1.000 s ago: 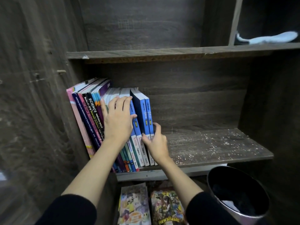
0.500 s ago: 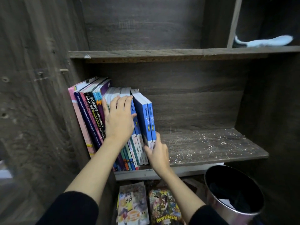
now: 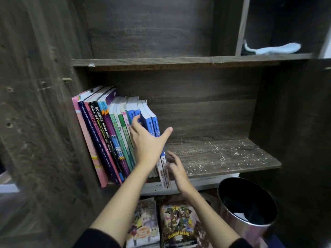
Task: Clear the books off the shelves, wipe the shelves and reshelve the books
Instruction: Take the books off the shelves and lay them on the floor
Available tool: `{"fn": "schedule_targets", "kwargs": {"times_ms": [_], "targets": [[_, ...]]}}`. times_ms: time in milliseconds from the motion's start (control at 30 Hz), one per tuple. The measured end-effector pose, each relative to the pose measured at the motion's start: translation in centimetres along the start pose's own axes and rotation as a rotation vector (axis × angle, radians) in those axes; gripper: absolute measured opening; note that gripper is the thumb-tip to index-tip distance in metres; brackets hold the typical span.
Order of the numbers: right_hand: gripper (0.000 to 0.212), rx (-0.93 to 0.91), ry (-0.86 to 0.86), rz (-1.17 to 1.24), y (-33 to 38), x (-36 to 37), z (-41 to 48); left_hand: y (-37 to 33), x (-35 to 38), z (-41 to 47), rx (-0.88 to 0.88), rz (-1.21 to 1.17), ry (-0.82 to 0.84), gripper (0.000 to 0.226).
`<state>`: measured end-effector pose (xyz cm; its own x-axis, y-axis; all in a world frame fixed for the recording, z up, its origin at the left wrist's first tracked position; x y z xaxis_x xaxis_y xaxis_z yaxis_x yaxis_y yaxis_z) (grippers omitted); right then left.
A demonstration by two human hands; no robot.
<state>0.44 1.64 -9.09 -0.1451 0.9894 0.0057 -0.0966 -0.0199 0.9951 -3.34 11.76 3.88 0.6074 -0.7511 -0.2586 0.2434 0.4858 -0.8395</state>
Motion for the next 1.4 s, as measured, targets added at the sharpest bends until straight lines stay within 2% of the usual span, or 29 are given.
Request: {"fn": "schedule_targets", "kwargs": {"times_ms": [33, 100, 133, 200, 300, 367, 500, 667, 800, 900, 1067, 1167, 1233, 1267, 1333, 1367, 1400], "targets": [[0.045, 0.108, -0.121, 0.093, -1.4, -1.0, 0.4, 0.2, 0.3, 0.0, -0.02, 0.027, -0.016, 0.093], [0.05, 0.346, -0.265, 0.074, -4.4, -2.4, 0.7, 0.6, 0.8, 0.1, -0.062, 0.089, -0.048, 0.088], [0.059, 0.474, -0.229, 0.096, -5.7, -2.3, 0.6, 0.9, 0.9, 0.1, -0.083, 0.112, -0.063, 0.085], [0.075, 0.691, -0.051, 0.253, -7.4, -1.1, 0.2, 1.2, 1.1, 0.1, -0.117, 0.126, -0.091, 0.075], [0.084, 0.823, 0.127, 0.441, -8.4, 0.6, 1.0, 1.3, 1.4, 0.1, -0.124, 0.143, -0.106, 0.067], [0.079, 0.803, 0.141, 0.495, -8.0, 1.1, 1.9, 1.3, 1.4, 0.2, -0.121, 0.137, -0.103, 0.067], [0.057, 0.797, 0.111, 0.438, -7.7, 1.8, 2.3, 1.6, 1.0, 0.4, -0.108, 0.078, -0.087, 0.069], [0.054, 0.746, 0.121, 0.379, -7.7, 1.9, 1.6, 0.8, 0.9, -0.4, -0.024, 0.035, -0.045, 0.068], [0.053, 0.643, 0.121, 0.408, -5.6, 0.7, 1.6, 0.1, -0.4, -0.4, 0.011, -0.126, -0.055, 0.046], [0.043, 0.549, 0.118, 0.521, -2.8, -1.5, 1.9, -0.8, -1.7, -0.4, -0.035, -0.302, -0.045, 0.024], [0.041, 0.4, 0.272, 0.697, 2.3, -4.1, 1.4, -2.7, -2.8, -2.1, 0.011, -0.502, 0.04, 0.019], [0.061, 0.332, 0.212, 0.783, 2.5, -5.6, 0.8, -3.0, -2.7, -3.3, -0.041, -0.616, 0.192, 0.029], [0.063, 0.27, 0.136, 0.836, 2.2, -6.8, 0.2, -2.9, -3.1, -3.4, -0.117, -0.75, 0.354, 0.041], [0.054, 0.223, 0.113, 0.865, 2.2, -7.4, -0.2, -2.6, -3.4, -3.3, -0.169, -0.819, 0.469, 0.053], [0.021, 0.12, 0.057, 0.902, 1.9, -9.2, -1.1, -1.8, -4.2, -3.3, -0.273, -0.815, 0.673, 0.089], [0.018, 0.078, 0.036, 0.886, 1.5, -10.0, -1.5, -1.3, -4.6, -3.1, -0.303, -0.773, 0.728, 0.102], [0.026, 0.038, 0.023, 0.849, 1.1, -10.9, -1.9, -0.9, -4.7, -3.2, -0.333, -0.736, 0.755, 0.111]]}}
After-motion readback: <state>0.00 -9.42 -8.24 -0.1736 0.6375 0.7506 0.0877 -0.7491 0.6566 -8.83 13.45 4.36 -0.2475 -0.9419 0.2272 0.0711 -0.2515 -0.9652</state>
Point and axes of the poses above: each hand's wrist, its own z-axis towards the middle knuckle, its own x-axis out of the palm, y = z × x, the point moved 5 cm from there along z, towards the middle knuckle, and after that the axes turned 2 degrees about -z, right-handed, at the moved point
